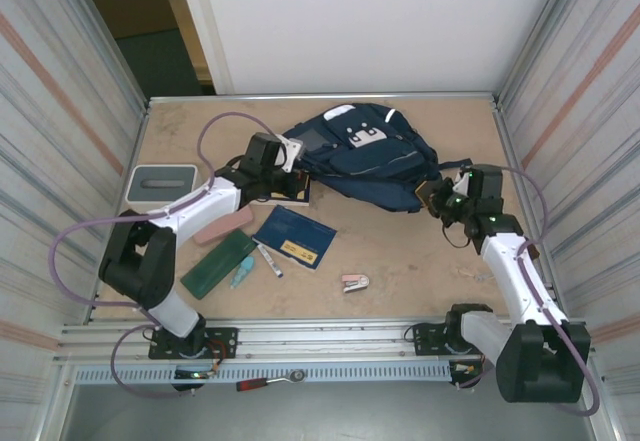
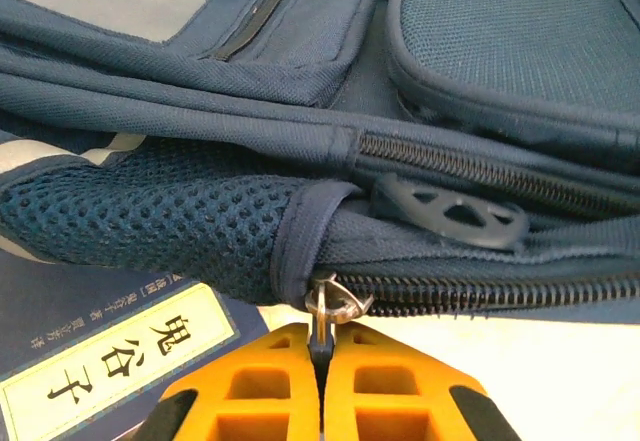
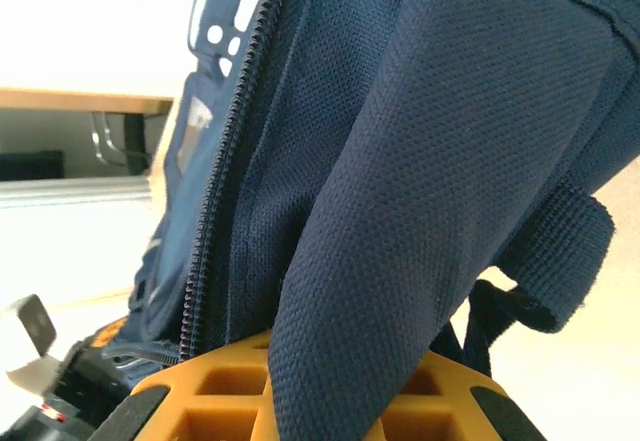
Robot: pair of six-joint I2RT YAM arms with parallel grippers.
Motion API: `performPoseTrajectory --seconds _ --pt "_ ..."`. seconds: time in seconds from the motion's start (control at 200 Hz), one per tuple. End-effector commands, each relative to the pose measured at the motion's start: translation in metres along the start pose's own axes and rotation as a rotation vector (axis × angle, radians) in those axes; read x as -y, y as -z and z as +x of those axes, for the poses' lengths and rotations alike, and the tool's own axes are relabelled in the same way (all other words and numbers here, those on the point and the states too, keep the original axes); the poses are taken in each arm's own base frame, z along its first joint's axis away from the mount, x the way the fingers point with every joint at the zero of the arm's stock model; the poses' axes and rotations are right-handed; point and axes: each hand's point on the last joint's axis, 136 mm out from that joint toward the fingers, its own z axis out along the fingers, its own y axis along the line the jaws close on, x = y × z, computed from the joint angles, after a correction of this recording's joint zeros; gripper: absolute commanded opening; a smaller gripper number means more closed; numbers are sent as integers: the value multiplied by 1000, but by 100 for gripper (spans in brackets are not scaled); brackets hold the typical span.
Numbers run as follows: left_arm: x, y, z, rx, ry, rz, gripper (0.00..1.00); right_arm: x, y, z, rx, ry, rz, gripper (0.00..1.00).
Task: Pack the student bag
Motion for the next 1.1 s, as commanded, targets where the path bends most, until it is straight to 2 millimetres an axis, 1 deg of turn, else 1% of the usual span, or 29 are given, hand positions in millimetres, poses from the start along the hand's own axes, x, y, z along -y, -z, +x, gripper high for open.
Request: performPoseTrajectory --seconds 0.0,0.12,0.18,0.24,0.276,0.286,0.306,0.346,0.391,0.411,0.431,0.476,0.511,0.556,0.601,0.656,0.696,0.736,0.771,0.867,0.932,1.007,1.092 --pt "-9 -6 -25 31 54 13 0 15 0 0 108 28 72 3" --pt "1 -29 -38 12 51 76 0 21 -8 29 106 78 104 11" --pt "2 -41 -45 2 56 95 0 21 -15 45 80 116 116 23" --pt "-1 -53 -51 -8 54 90 1 17 -23 61 26 169 117 38" --pt "-7 -58 -54 -13 55 69 4 10 -28 73 -27 218 108 44" --pt "-9 -60 -54 -17 55 61 6 11 -32 76 -50 230 117 45" --pt "-14 -62 -57 -17 57 46 9 11 -35 82 -87 259 128 48" --pt "-23 -64 -65 -11 65 21 15 2 -41 96 -165 330 128 54" --pt "-33 -65 -73 -6 84 9 23 -3 -44 110 -252 414 152 58" --pt "-37 -64 -76 -3 93 7 28 -5 -44 113 -273 454 169 59" --pt "-41 -62 -80 0 103 5 32 -3 -43 115 -288 493 205 60" --pt "-48 -56 -86 10 117 -1 40 -4 -39 115 -297 583 252 61" --pt "-52 -49 -89 21 125 -12 47 -8 -34 111 -282 648 274 62" --pt "-59 -40 -90 37 125 -40 56 -15 -27 104 -258 709 281 64" --pt "-66 -29 -87 50 126 -77 62 -24 -20 99 -236 763 265 67" --pt "-74 -17 -80 55 135 -112 68 -34 -15 93 -206 823 240 73" --pt "-76 -7 -75 62 149 -124 70 -40 -13 86 -174 861 236 76" --pt "-74 2 -69 67 162 -125 71 -44 -12 76 -139 895 253 80" --pt "-70 8 -63 70 173 -115 72 -45 -14 64 -104 917 283 87" --pt "-58 21 -47 91 201 -74 73 -41 -30 27 -46 922 392 94" --pt "-52 30 -35 96 207 -67 74 -41 -47 10 -54 918 429 95" --pt "-48 39 -22 88 202 -85 74 -42 -70 5 -94 990 460 95" --pt "-45 50 -9 89 198 -96 75 -35 -96 8 -146 1117 538 96"
